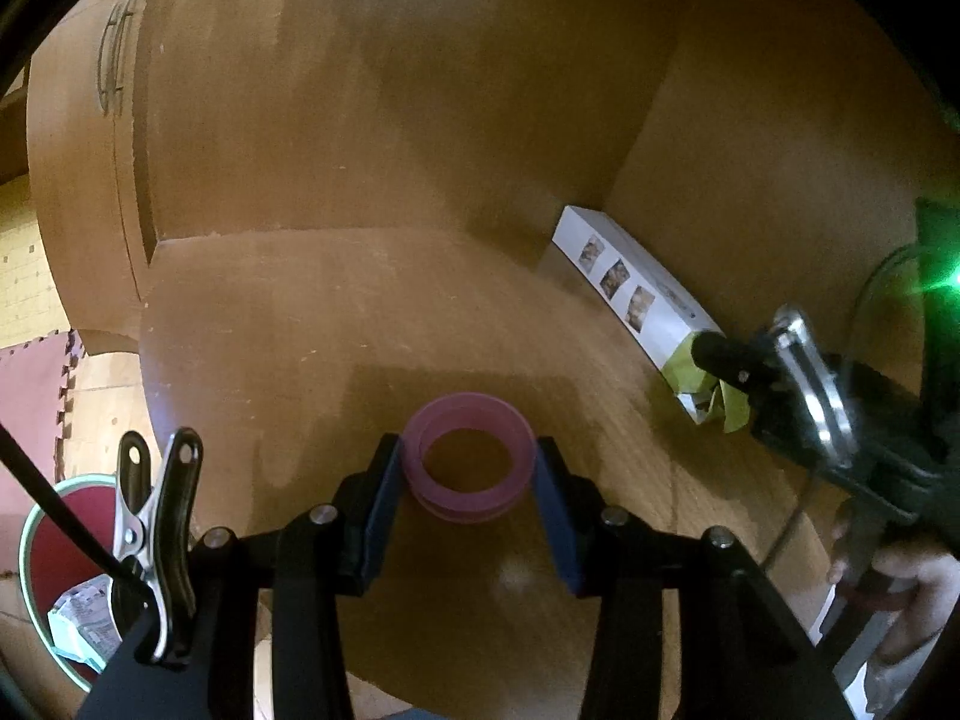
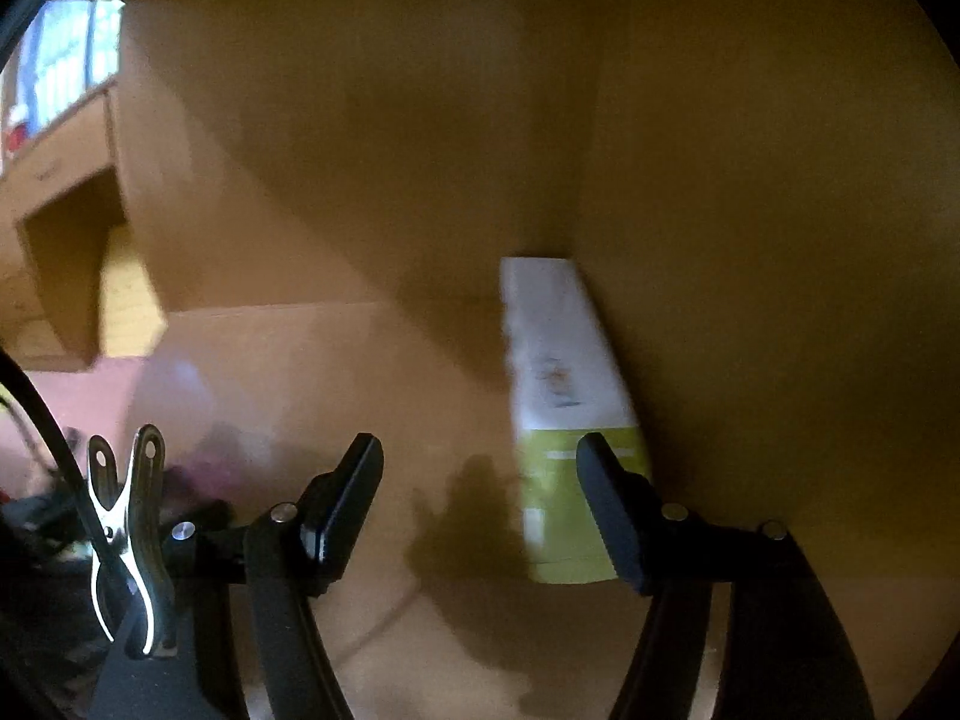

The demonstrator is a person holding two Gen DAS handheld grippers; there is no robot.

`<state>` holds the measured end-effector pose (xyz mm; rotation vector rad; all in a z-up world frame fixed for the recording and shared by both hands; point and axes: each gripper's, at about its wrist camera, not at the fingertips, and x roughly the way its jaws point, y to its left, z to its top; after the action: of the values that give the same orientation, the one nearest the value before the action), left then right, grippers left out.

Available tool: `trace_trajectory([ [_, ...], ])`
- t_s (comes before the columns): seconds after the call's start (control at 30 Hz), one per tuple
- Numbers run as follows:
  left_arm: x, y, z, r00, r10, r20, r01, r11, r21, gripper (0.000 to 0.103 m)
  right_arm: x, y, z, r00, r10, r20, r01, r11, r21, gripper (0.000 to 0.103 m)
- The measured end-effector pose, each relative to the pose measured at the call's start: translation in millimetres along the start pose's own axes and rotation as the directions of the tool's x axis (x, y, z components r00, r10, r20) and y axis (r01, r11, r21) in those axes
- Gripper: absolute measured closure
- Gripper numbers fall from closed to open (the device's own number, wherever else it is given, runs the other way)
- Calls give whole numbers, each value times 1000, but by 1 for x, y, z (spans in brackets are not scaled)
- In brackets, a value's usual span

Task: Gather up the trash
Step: 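Close the right gripper on the end of the white-and-green selfie stick box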

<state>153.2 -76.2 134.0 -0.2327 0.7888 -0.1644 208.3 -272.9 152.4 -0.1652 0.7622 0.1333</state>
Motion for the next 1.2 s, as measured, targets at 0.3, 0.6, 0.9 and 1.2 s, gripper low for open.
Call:
trace_trajectory([
  [0.3, -2, 0, 1, 1000, -4, 7, 4, 1000, 13, 57, 34, -18, -1, 994, -62, -94, 68, 996, 55, 34],
  [0.6, 0, -1, 2, 1000, -1, 3, 1, 1000, 3, 57, 77, -11, 12, 983, 43, -176, -41, 999, 14, 34],
  [0.9, 0, 2, 1, 1000, 9, 3, -9, 1000, -5, 57, 95, 8, 29, 975, 93, -200, -99, 995, -19, 35],
  [1.2, -29, 10, 2, 998, 22, 57, -21, 1000, -13, 58, 59, -9, 1, 973, 187, -135, -167, 975, 149, 51],
])
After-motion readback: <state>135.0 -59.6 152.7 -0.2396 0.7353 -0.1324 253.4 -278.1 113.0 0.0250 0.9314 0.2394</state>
